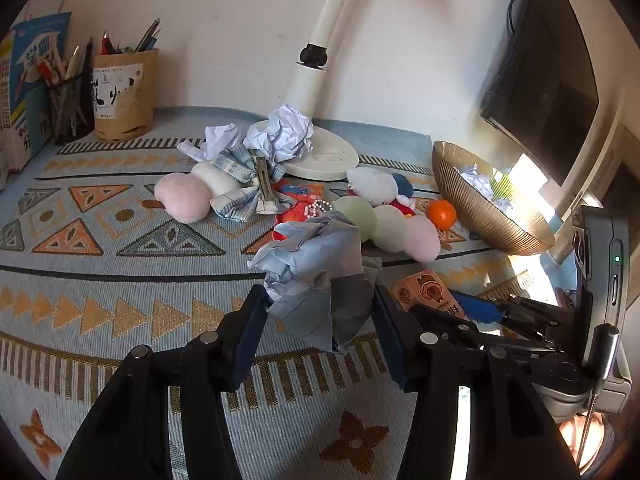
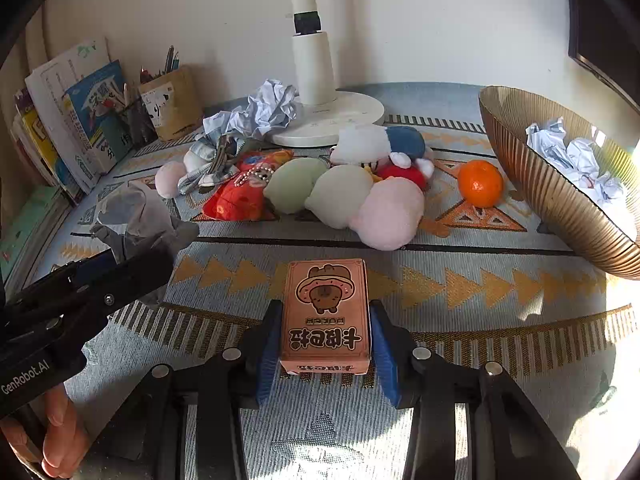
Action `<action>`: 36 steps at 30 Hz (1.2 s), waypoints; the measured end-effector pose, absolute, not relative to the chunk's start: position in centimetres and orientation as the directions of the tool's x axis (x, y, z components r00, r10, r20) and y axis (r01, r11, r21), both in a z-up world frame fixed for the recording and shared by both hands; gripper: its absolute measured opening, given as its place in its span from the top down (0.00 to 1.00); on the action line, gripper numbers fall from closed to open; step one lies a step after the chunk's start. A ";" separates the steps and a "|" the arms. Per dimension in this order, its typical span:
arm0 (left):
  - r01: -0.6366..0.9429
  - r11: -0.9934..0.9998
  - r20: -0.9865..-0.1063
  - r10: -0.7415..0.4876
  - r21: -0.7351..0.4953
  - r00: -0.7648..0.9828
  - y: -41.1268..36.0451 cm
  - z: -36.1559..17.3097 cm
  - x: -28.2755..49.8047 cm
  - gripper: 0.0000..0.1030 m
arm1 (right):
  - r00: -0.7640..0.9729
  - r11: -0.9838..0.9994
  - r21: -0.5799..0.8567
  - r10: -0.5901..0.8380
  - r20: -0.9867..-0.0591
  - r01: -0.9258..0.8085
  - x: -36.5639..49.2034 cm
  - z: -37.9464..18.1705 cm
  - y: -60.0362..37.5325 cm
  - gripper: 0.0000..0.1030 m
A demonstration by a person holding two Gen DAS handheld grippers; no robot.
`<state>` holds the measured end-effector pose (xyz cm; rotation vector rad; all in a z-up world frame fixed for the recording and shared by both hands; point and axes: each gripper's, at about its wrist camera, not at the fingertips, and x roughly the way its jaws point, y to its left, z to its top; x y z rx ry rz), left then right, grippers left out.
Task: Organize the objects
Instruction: 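Grasp grey crumpled paper with left tool while right grasps pink snack box, then carry paper and pink box over the bowl and open both tools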
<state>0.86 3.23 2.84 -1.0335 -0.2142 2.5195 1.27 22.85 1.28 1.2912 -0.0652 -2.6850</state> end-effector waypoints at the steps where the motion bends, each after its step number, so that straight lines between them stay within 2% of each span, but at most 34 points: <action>1: -0.309 -0.905 -0.638 0.425 -0.291 -0.643 3.2 2.8 0.9 0.51 | -0.617 -0.986 0.120 -0.164 -0.770 0.112 1.5 1.4 23.5 0.60; 11: -0.299 -0.910 -0.638 0.414 -0.286 -0.649 3.1 2.7 0.8 0.51 | -0.616 -0.988 0.152 -0.141 -0.775 0.035 3.1 0.9 28.2 0.60; 13: -0.297 -0.911 -0.638 0.413 -0.288 -0.649 3.1 2.7 0.8 0.51 | -0.615 -0.988 0.150 -0.142 -0.776 0.038 3.1 0.9 28.2 0.50; 14: -0.296 -0.911 -0.638 0.413 -0.288 -0.650 3.0 2.7 0.9 0.51 | -0.614 -0.986 0.161 -0.157 -0.774 0.049 3.1 0.9 28.2 0.39; 15: -0.294 -0.911 -0.639 0.412 -0.288 -0.650 3.0 2.7 0.9 0.51 | -0.613 -0.986 0.158 -0.155 -0.775 0.049 3.0 0.9 28.2 0.38; 17: -0.294 -0.911 -0.638 0.413 -0.289 -0.651 3.0 2.7 0.9 0.51 | -0.613 -0.987 0.149 -0.149 -0.776 0.052 3.0 0.8 28.1 0.39; 18: -0.294 -0.911 -0.638 0.412 -0.289 -0.651 3.0 2.7 0.9 0.51 | -0.614 -0.989 0.136 -0.139 -0.777 0.052 3.0 0.8 27.9 0.50; 20: -0.293 -0.912 -0.639 0.409 -0.286 -0.651 3.1 2.7 0.9 0.51 | -0.620 -0.993 0.109 -0.116 -0.776 0.049 3.1 0.9 27.7 0.60; 22: -0.294 -0.912 -0.638 0.409 -0.285 -0.652 3.1 2.7 1.0 0.51 | -0.609 -0.984 0.160 -0.173 -0.774 0.076 3.3 1.0 27.8 0.61; 24: -0.303 -0.913 -0.642 0.407 -0.272 -0.650 3.5 2.9 1.2 0.51 | -0.603 -0.951 0.293 -0.289 -0.744 0.094 3.8 1.4 28.9 0.61; 26: -0.317 -0.908 -0.649 0.418 -0.274 -0.636 4.1 3.5 1.5 0.51 | -0.616 -0.936 0.340 -0.319 -0.720 0.088 4.5 2.6 30.1 0.61; 28: -0.364 -0.892 -0.617 0.449 -0.268 -0.646 5.5 5.4 2.1 0.51 | -0.660 -0.943 0.325 -0.286 -0.695 0.066 5.2 5.2 31.9 0.61; 32: -0.497 -0.833 -0.524 0.544 -0.244 -0.655 10.3 11.4 1.8 0.51 | -0.785 -0.939 0.343 -0.223 -0.578 0.014 6.4 12.2 37.1 0.61; 36: -0.583 -0.784 -0.476 0.605 -0.214 -0.639 16.4 15.6 -0.5 0.51 | -0.879 -0.950 0.293 -0.045 -0.475 -0.110 7.2 17.3 41.4 0.60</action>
